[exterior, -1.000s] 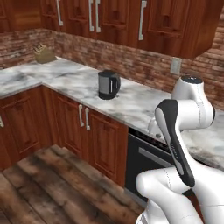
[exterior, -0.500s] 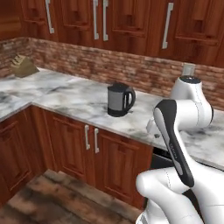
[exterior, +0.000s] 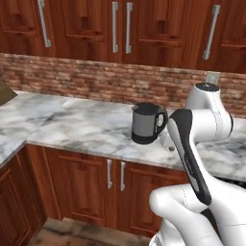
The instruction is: Navigate to the electric kettle.
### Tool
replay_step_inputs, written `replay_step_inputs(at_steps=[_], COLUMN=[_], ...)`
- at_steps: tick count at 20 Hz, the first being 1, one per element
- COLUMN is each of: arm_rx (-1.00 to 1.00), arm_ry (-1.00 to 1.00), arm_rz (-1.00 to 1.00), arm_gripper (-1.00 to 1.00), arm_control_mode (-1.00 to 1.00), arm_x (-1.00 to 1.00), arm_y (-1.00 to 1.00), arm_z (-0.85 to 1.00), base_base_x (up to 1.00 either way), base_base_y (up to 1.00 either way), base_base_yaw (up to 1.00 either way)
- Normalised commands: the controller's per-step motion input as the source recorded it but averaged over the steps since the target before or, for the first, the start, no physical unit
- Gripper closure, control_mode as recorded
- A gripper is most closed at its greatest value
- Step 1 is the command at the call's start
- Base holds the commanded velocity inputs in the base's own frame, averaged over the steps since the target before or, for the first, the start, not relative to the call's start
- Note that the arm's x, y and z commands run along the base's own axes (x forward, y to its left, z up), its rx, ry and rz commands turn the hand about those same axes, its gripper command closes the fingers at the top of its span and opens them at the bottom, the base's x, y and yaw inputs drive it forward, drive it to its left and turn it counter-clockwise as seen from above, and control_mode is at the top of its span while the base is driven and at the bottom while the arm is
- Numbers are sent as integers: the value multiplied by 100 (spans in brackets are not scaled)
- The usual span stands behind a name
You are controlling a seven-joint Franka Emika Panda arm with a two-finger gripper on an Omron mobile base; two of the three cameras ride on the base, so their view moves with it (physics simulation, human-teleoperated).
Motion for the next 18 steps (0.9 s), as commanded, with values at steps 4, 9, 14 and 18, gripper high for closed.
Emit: replay_step_inputs(at_steps=[4,9,14,18], arm_rx=[0,0,0,0], arm_ry=[0,0,0,0], arm_rz=[0,0,0,0], arm_gripper=[-100,-100,-100,-100], arm_control_mode=[100,100,100,100], arm_x=[0,0,0,0], arm_y=[0,0,0,0], arm_z=[0,0,0,0], base_base_x=[38,44,56,57], base_base_y=[28,20,45,59], base_base_yaw=[-41,-41,-40,-34])
